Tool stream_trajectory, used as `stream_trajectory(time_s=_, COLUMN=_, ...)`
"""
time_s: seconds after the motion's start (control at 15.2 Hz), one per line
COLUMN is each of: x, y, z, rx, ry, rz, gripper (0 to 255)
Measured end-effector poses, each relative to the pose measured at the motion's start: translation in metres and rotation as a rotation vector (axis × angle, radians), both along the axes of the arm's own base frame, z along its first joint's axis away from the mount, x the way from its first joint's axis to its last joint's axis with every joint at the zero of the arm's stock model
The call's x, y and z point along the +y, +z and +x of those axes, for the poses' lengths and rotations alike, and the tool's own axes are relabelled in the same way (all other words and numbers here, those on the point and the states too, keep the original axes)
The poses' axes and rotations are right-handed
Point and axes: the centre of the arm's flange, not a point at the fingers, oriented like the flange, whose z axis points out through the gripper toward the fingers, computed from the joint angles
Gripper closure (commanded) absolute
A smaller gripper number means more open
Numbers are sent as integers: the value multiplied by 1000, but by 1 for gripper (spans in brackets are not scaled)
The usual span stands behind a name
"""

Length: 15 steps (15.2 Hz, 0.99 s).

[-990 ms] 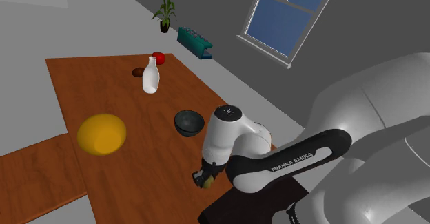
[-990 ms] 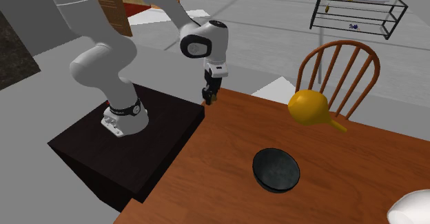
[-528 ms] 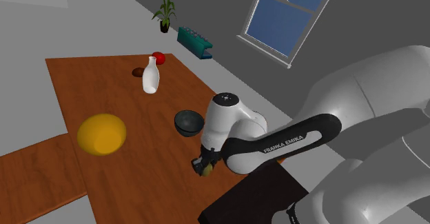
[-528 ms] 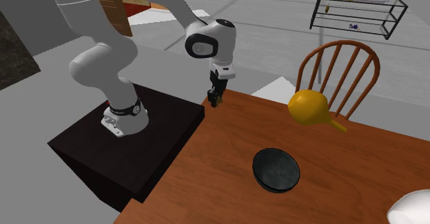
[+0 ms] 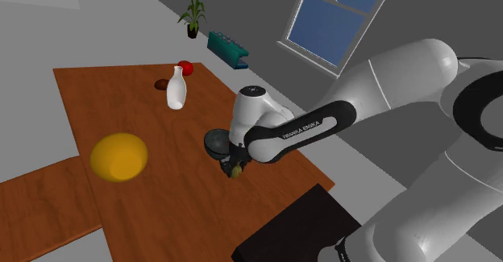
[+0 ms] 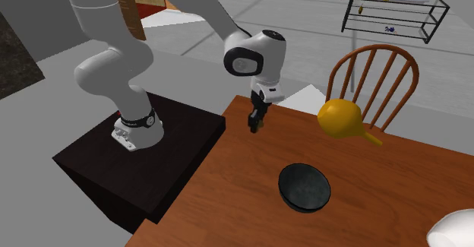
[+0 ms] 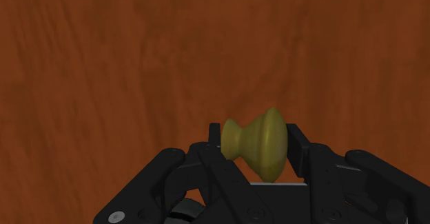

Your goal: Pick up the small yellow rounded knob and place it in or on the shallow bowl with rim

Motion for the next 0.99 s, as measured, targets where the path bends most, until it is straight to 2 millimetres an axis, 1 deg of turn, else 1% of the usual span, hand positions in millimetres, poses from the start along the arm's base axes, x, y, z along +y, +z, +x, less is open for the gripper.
stream_trajectory(time_s=0.07, x=-8, y=1, z=10, rx=0, ry=-1, rz=0, gripper=255)
stream_trajectory(time_s=0.13, x=-13, y=0, z=24, rx=0, ry=0, rz=0, gripper=255)
stream_trajectory(time_s=0.2, x=-18, y=-2, z=33, rx=0, ry=0, rz=0, gripper=255)
stream_trajectory(time_s=0.4, x=-31, y=1, z=72, rx=-1, ry=0, rz=0, gripper=255)
stream_trajectory(time_s=0.59, x=-52, y=-1, z=108, rx=0, ry=0, rz=-1, gripper=255)
stream_trajectory(time_s=0.92, x=-80, y=1, z=164, rx=0, ry=0, rz=0, gripper=255)
stream_trajectory(time_s=0.99, x=-83, y=0, z=178, rx=-1, ry=1, rz=-1, gripper=255)
